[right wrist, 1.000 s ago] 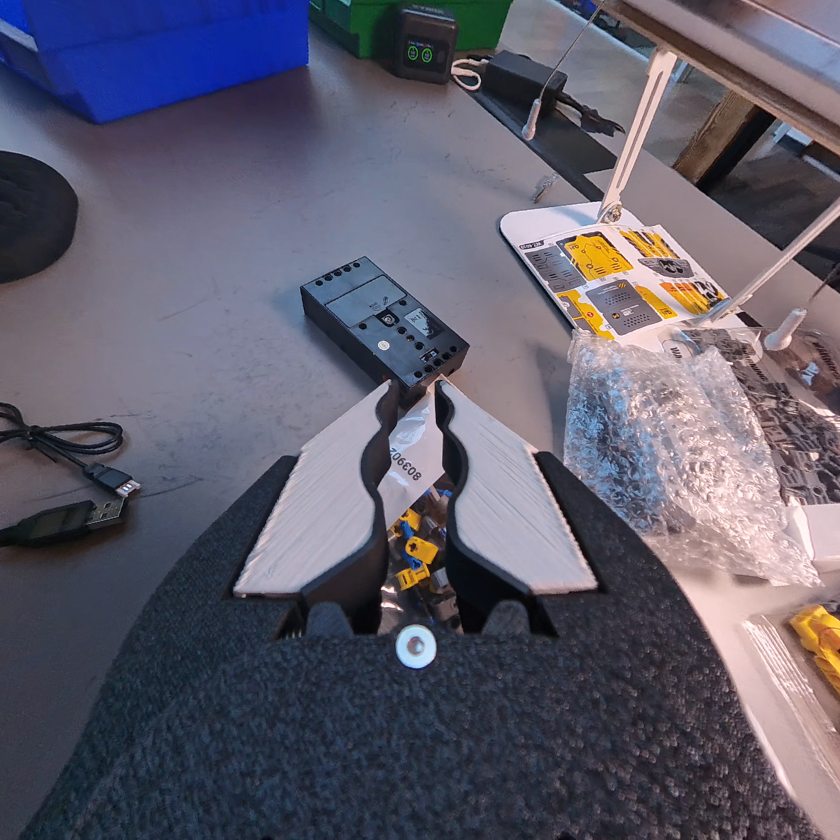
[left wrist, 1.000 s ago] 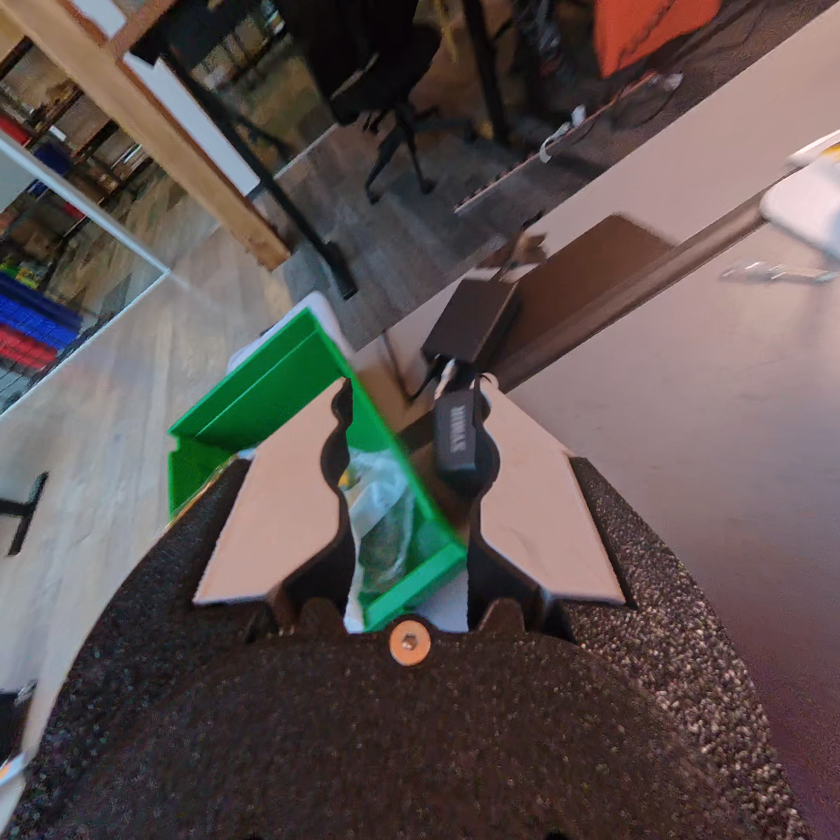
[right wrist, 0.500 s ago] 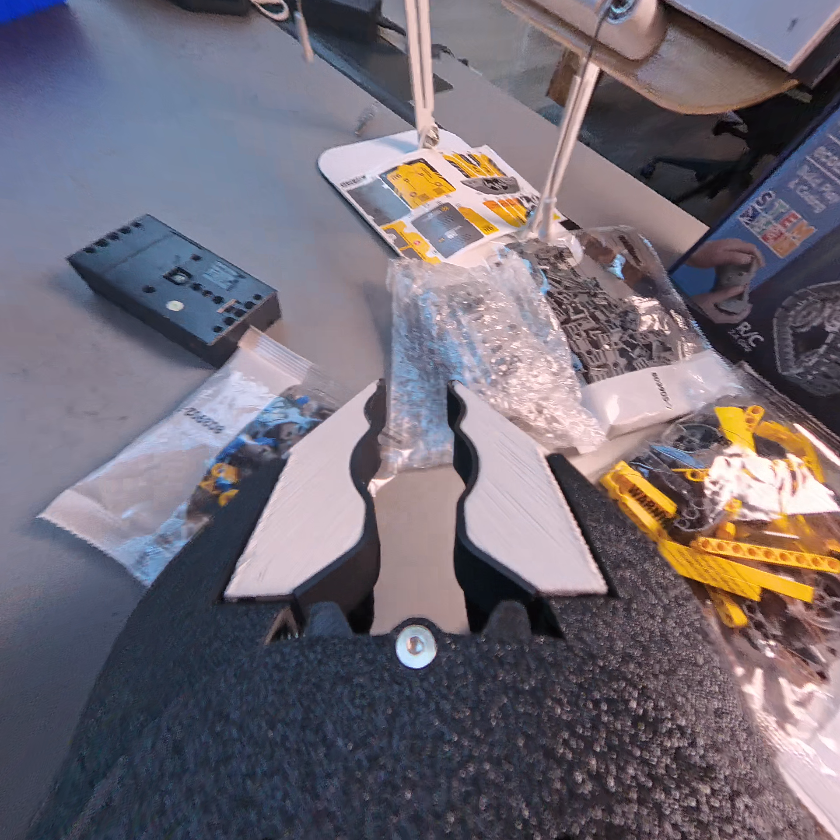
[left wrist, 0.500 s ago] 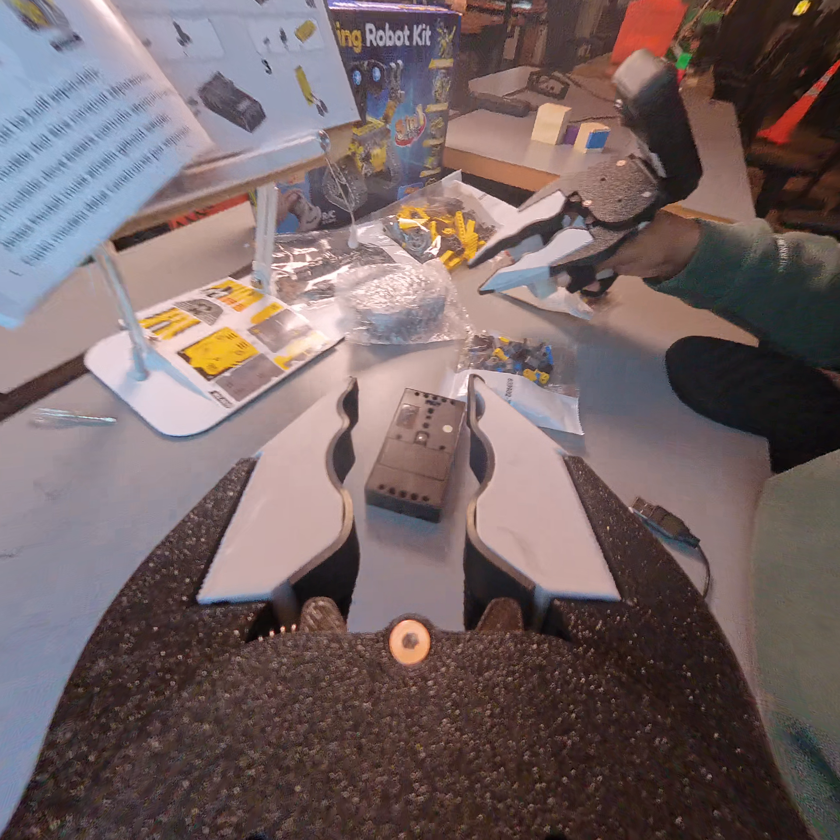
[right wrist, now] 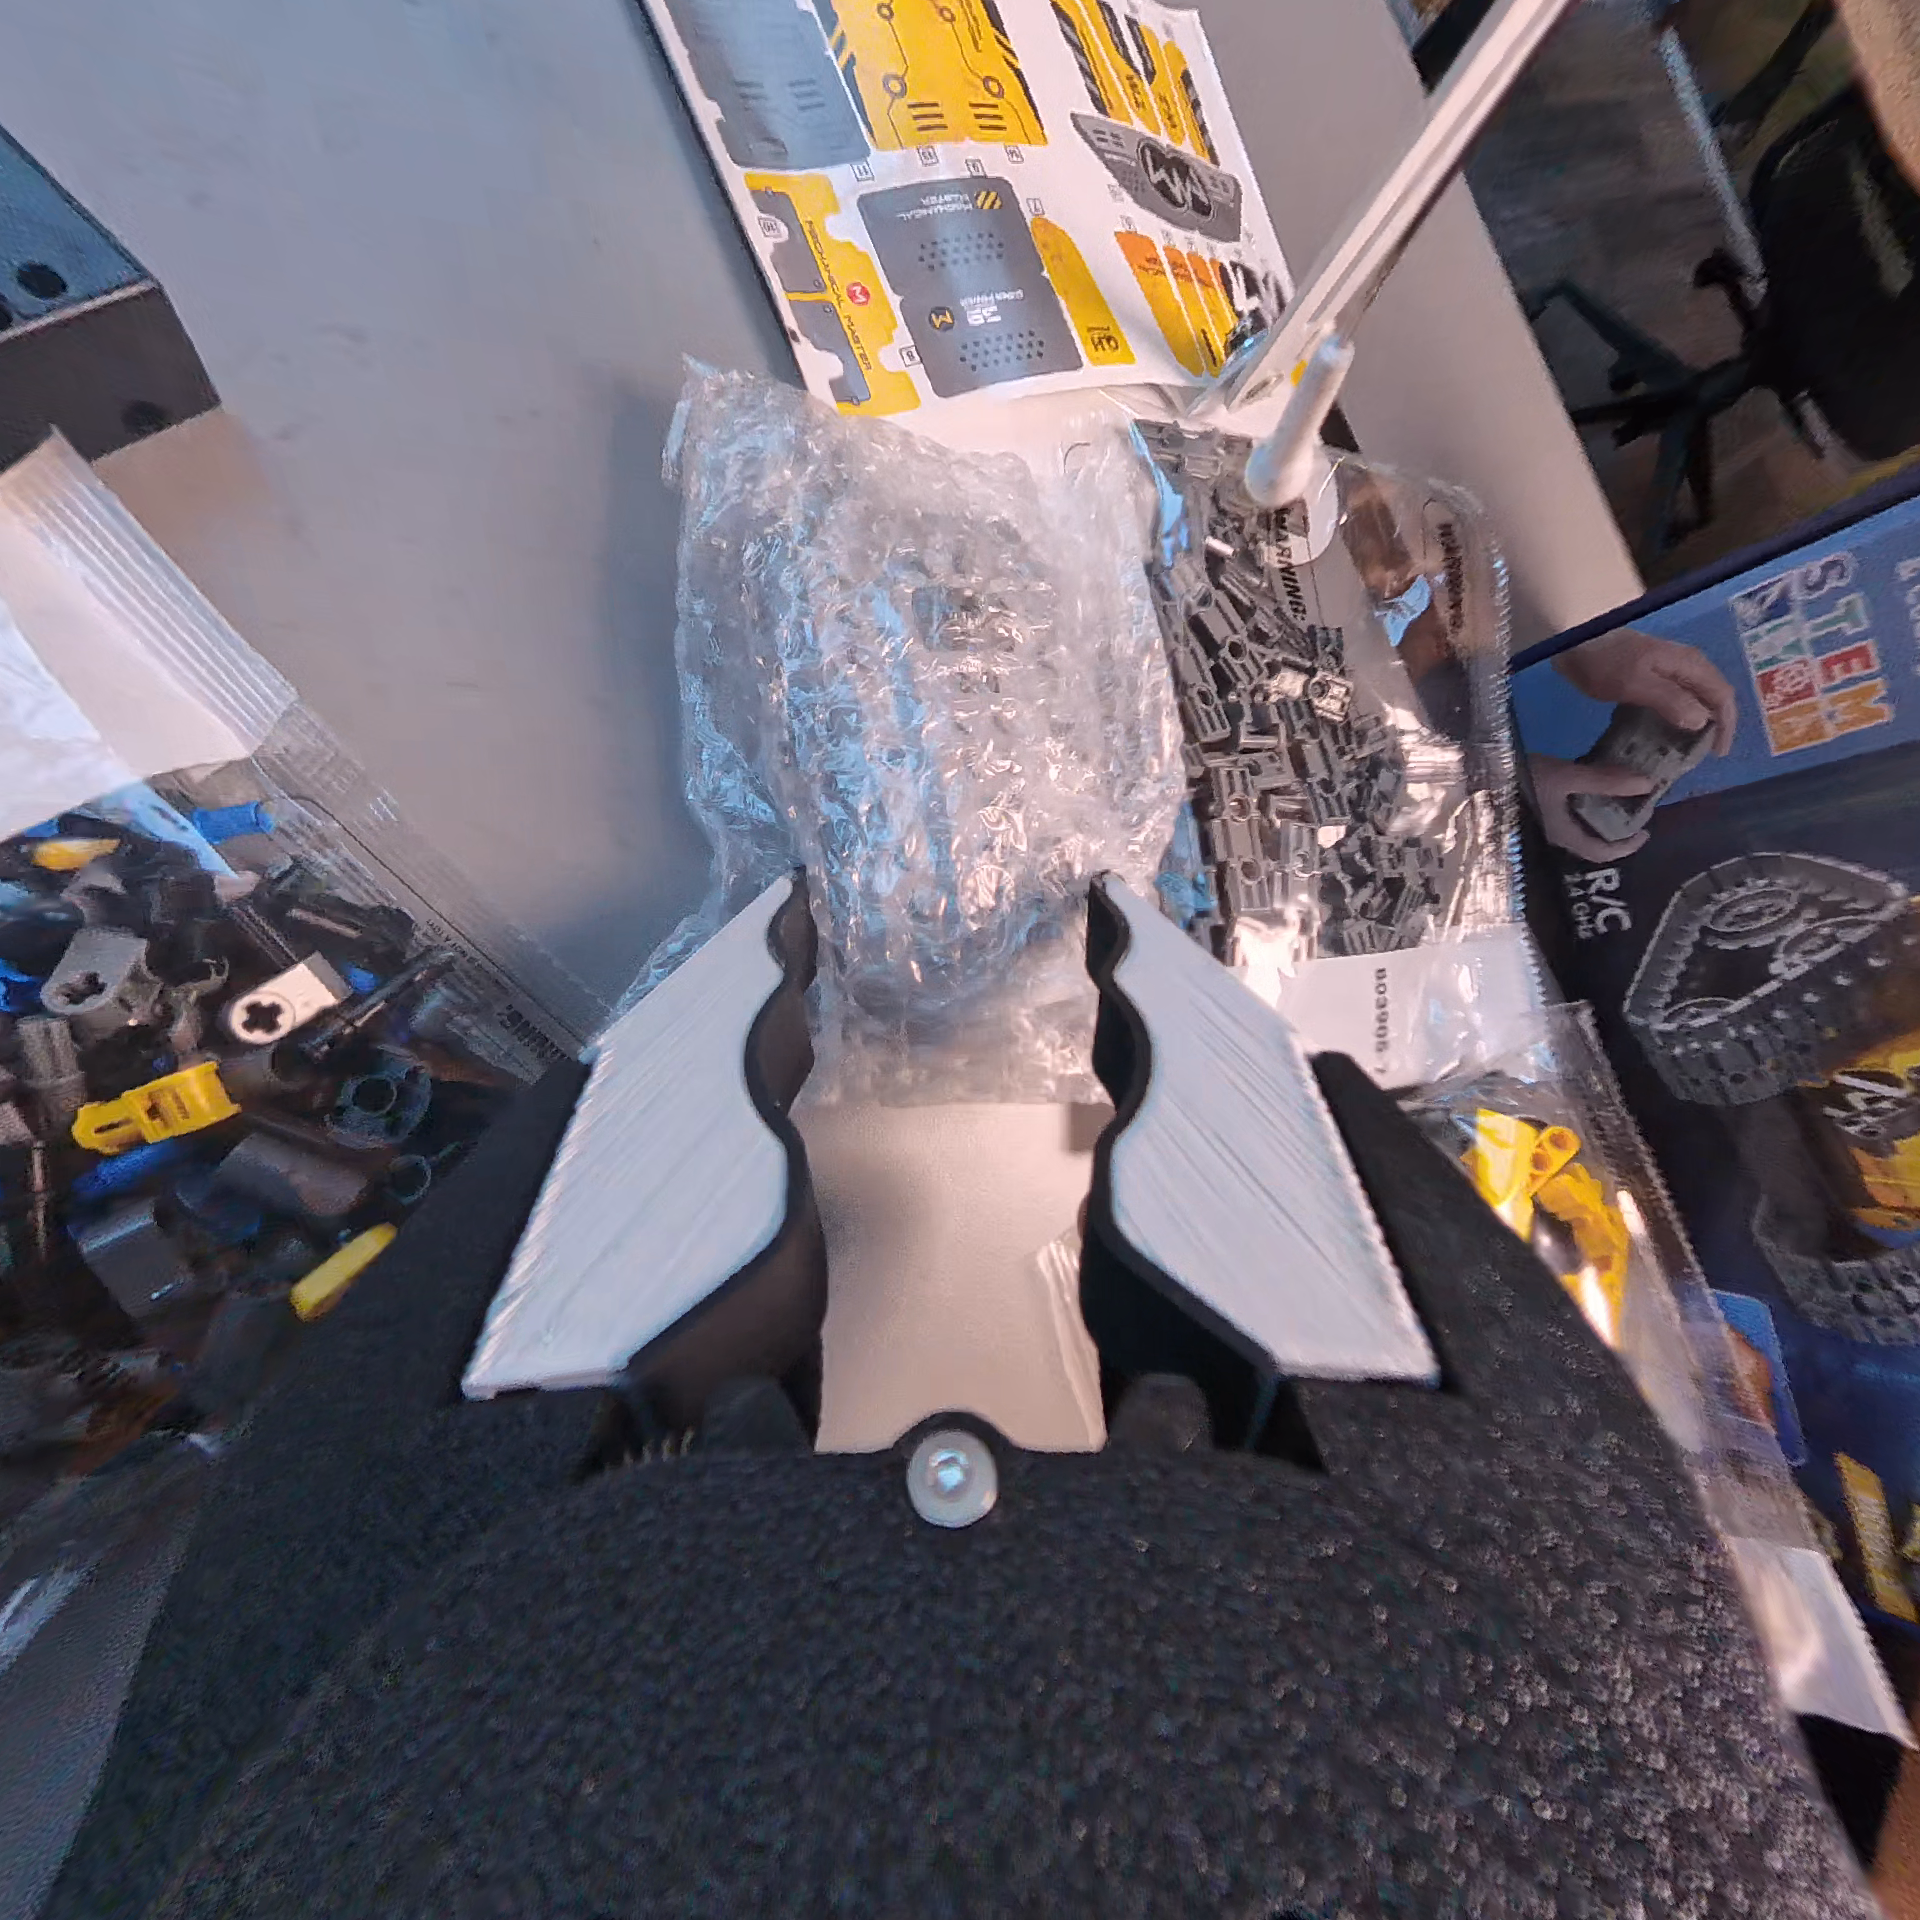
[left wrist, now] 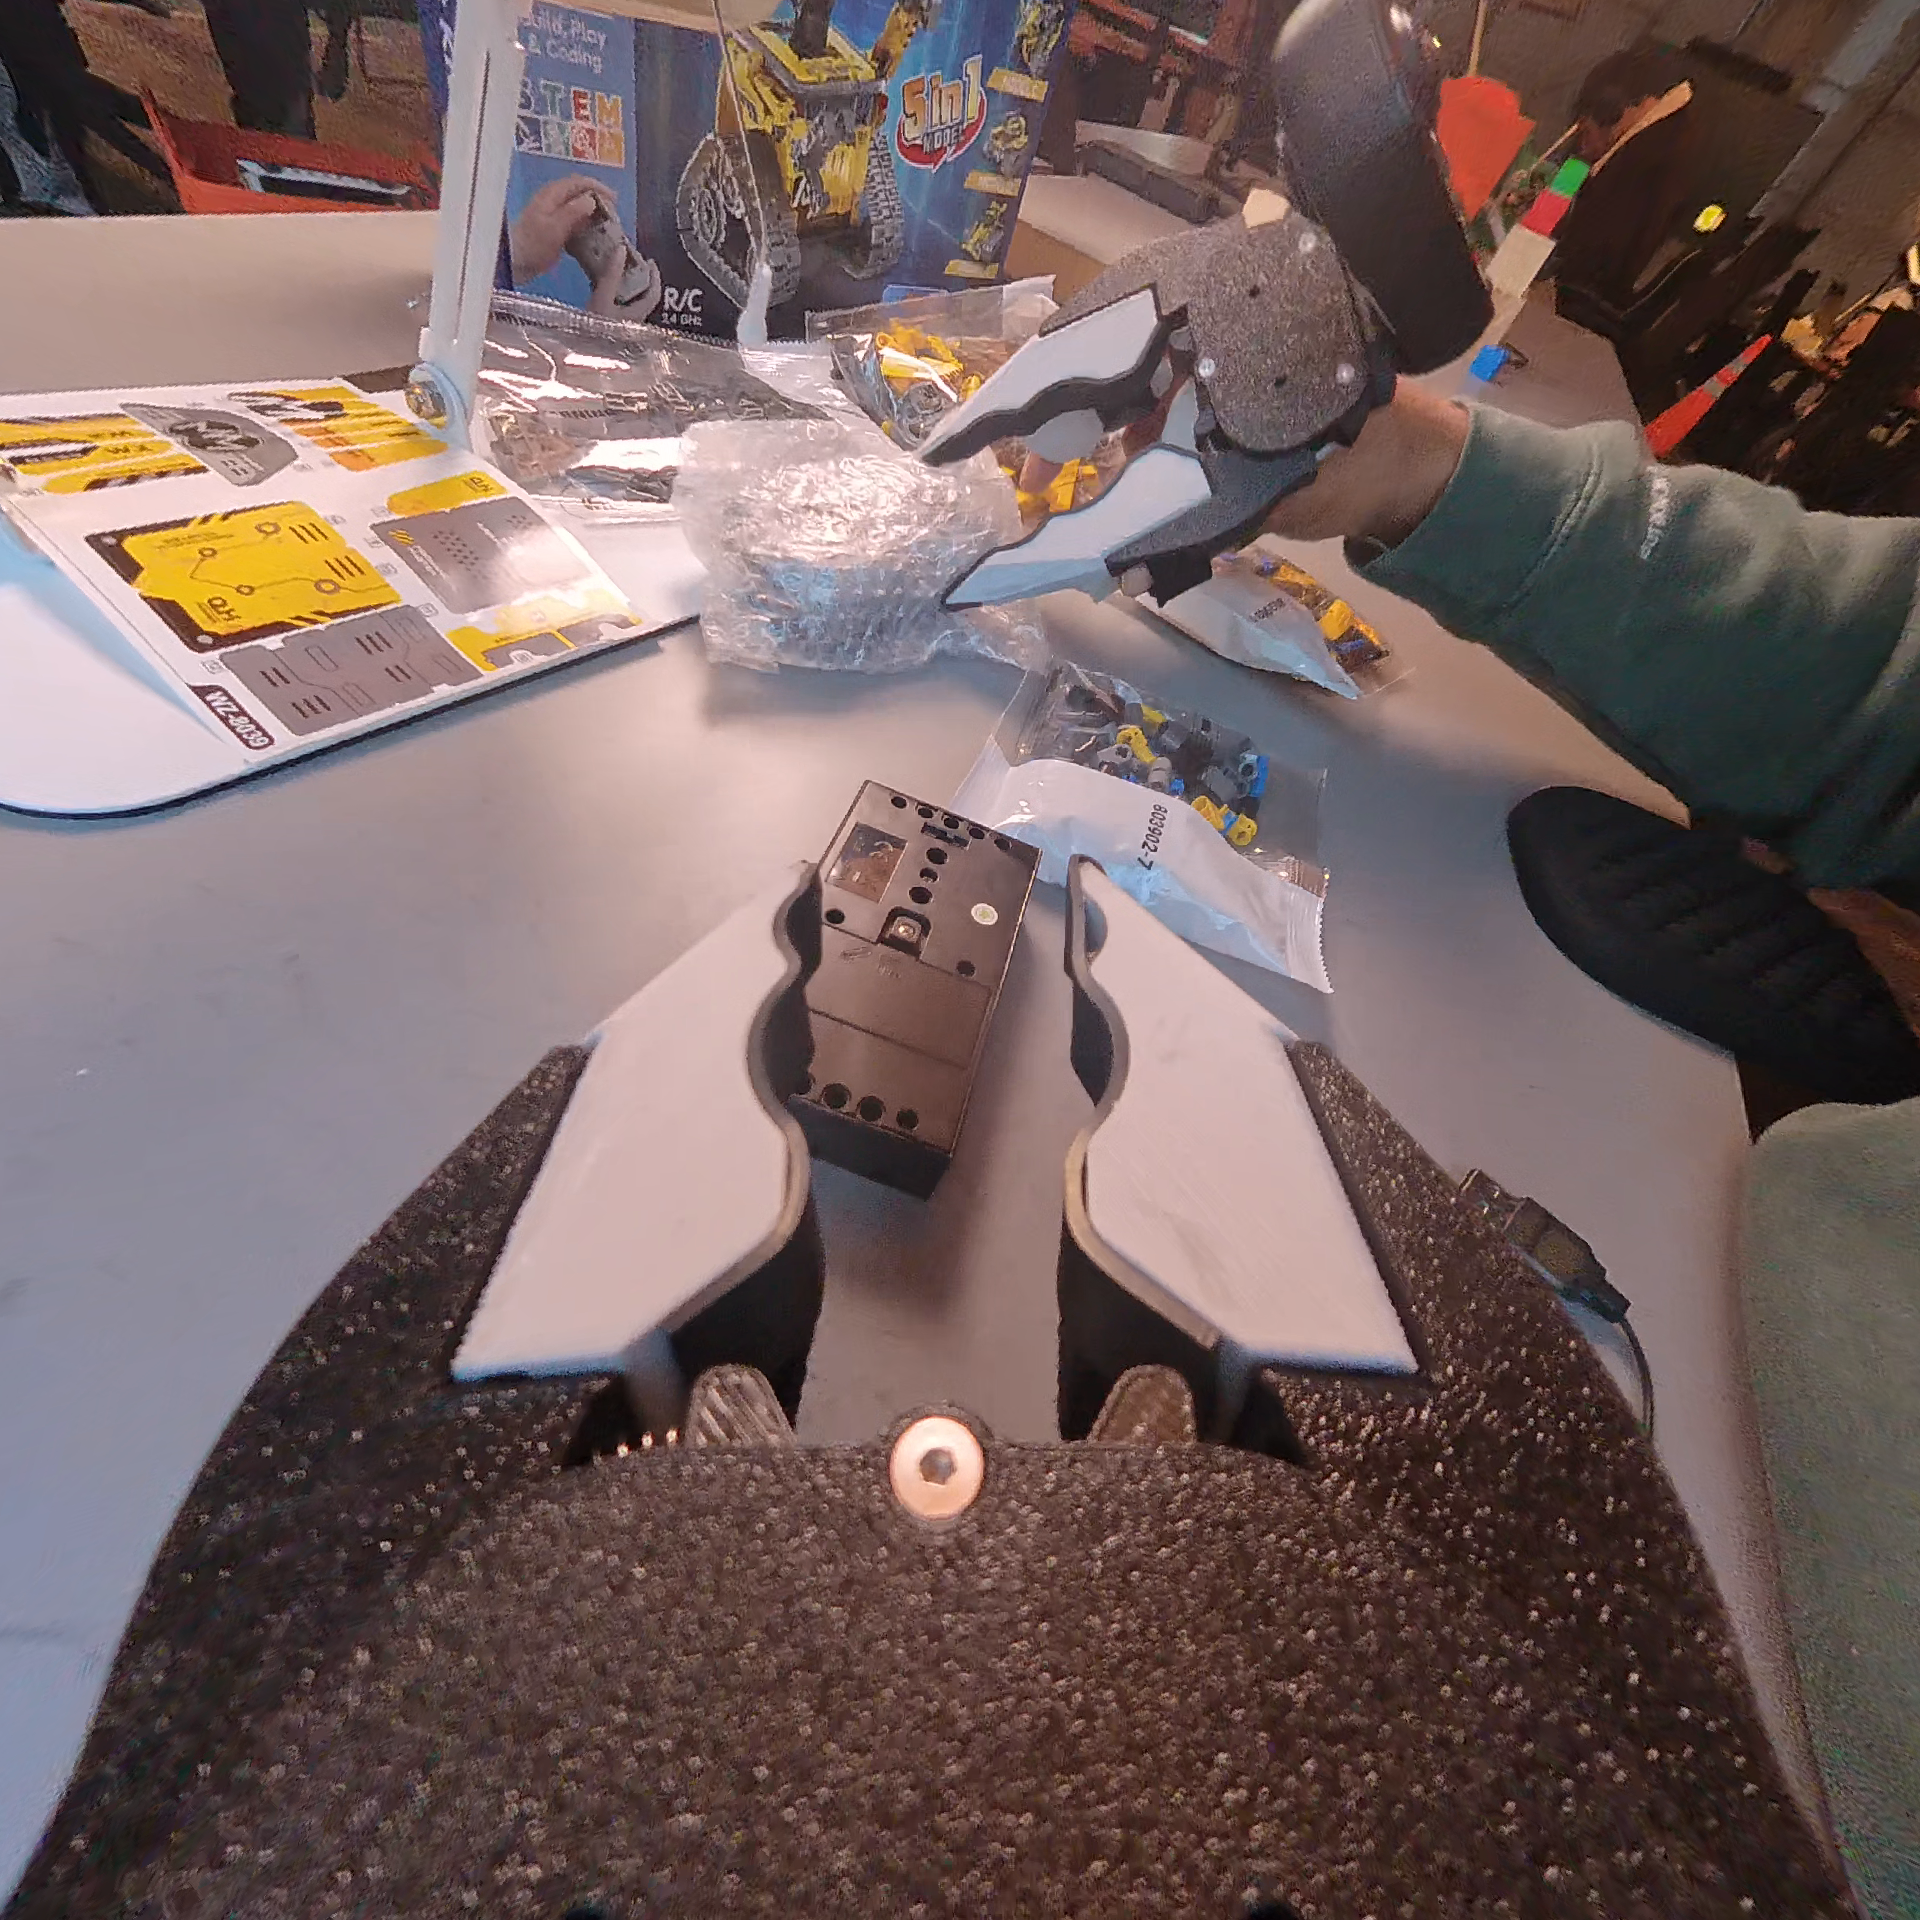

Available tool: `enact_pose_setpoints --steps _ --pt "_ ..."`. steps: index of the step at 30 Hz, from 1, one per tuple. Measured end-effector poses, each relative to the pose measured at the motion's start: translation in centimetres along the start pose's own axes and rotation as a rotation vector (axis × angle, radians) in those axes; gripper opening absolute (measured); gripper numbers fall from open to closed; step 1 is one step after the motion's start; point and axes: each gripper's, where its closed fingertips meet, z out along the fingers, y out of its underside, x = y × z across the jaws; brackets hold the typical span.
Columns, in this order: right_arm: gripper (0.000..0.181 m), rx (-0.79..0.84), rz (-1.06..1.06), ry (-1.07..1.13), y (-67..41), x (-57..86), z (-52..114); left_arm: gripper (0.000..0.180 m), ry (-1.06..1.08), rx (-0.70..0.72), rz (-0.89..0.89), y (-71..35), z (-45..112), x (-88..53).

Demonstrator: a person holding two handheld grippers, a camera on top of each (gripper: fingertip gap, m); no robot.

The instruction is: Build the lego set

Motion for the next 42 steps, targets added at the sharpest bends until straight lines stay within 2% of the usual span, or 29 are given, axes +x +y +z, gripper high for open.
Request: enact_pose_setpoints --steps 3,7,10,13,15,16,17,20,24,30,37,42 --pt "0.046 0.102 -0.153 0.095 -1.5 -0.2 -1.2 0.047 0.035 0.03 -0.049 -0.4 0.1 0.0" --pt "0.042 0.305 -0.358 0.209 -5.4 -1.6 -4.0 0.059 0.058 0.099 -0.12 -2.1 0.3 -0.9" --pt "0.042 0.453 -0.44 0.222 -8.5 -3.9 -6.0 0.08 0.122 0.126 -0.234 -3.2 0.9 -1.8" --pt "0.041 0.565 -0.526 0.236 -11.3 -6.4 -7.8 0.097 0.284 0.157 -0.368 -4.4 1.1 -1.0" --pt "0.041 0.623 -0.568 0.214 -12.8 -8.5 -8.9 0.09 0.377 0.186 -0.402 -5.2 0.9 0.1" --pt "0.041 0.647 -0.59 0.209 -13.4 -9.4 -9.3 0.077 0.405 0.191 -0.393 -5.3 0.8 0.6" --pt "0.041 0.668 -0.606 0.198 -13.8 -10.3 -9.7 0.052 0.429 0.191 -0.372 -5.3 0.6 1.2" --pt "0.042 0.654 -0.595 0.192 -14.1 -11.2 -9.5 0.041 0.447 0.168 -0.356 -5.2 -0.3 1.5" --pt "0.046 0.621 -0.45 0.127 -13.3 -10.8 -9.4 0.038 0.279 0.18 -0.425 -4.9 -2.8 -2.1" --pt "0.048 0.604 -0.263 0.069 -10.7 -9.0 -10.7 0.038 -0.175 0.31 -0.612 -3.5 -8.4 -13.7" --pt "0.042 0.564 -0.178 0.086 -8.7 -7.7 -11.1 0.037 -0.387 0.424 -0.762 -5.0 -9.2 -24.3" --pt "0.041 0.481 -0.124 0.132 -6.0 -5.9 -11.8 0.037 -0.454 0.404 -0.836 -5.6 -8.4 -30.3"
